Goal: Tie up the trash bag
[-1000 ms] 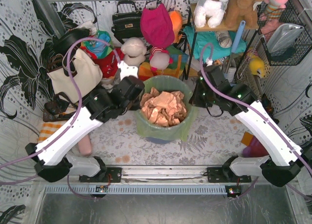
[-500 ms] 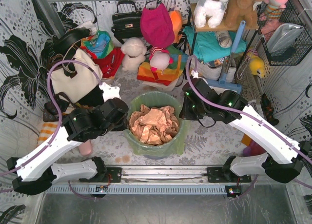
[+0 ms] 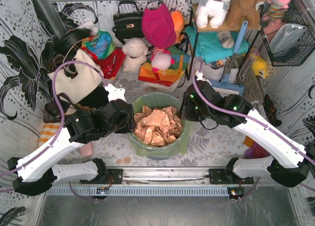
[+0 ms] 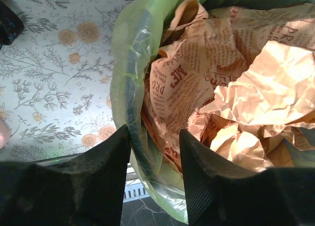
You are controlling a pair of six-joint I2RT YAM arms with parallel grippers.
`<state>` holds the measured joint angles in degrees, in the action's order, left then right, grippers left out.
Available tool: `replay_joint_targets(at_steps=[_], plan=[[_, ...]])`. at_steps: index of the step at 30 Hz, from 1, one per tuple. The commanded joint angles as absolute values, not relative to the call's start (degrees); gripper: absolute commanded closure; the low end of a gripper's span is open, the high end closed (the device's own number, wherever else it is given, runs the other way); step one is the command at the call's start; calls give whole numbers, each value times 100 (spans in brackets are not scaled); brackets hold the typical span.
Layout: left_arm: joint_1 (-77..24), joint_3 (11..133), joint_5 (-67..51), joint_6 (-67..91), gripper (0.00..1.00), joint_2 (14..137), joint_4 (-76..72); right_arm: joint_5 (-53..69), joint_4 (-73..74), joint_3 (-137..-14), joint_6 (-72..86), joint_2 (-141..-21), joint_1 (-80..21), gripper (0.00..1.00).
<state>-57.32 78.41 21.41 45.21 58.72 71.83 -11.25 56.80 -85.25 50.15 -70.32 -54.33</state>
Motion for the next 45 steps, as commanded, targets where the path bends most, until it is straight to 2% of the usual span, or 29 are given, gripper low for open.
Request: replay_joint_targets(at_steps=[1, 5, 9, 14, 18, 24, 29, 34, 39, 45], plan=[[-5827, 8243, 1871, 4474, 44, 5932, 6144, -1106, 4982, -8718, 5198, -6805, -5550, 58], [-5827, 8634, 2379, 4333, 35, 5903, 6164, -1714, 5182, -8965, 5031, -6610, -5546, 45], [-5827, 8848, 2988, 4167, 30, 5813, 6141, -2622, 5240, -9091, 4737, -6384, -5543, 38], [-5806, 8880, 3816, 3947, 29, 5694, 5929, -3528, 5190, -9194, 4210, -6299, -5461, 36], [-5607, 8650, 4175, 3866, 29, 5645, 5689, -3411, 5095, -9085, 3771, -6288, -4869, 36], [-4433, 7941, 2955, 3543, 27, 5669, 5042, -2950, 4608, -8467, 3318, -6082, -3970, 36], [-3698, 7029, 1841, 3784, 26, 5353, 4624, -2343, 4668, -7880, 3504, -5833, -3756, 35], [-3163, 6045, 1330, 4258, 26, 4777, 4746, -2004, 5040, -7004, 4039, -5307, -3744, 34], [-2942, 4997, 767, 4700, 26, 4223, 4783, -1807, 5258, -5986, 4515, -4611, -3744, 34], [-2936, 3452, -410, 5210, 28, 3642, 4048, -1132, 4863, -4847, 5000, -3763, -3744, 33]])
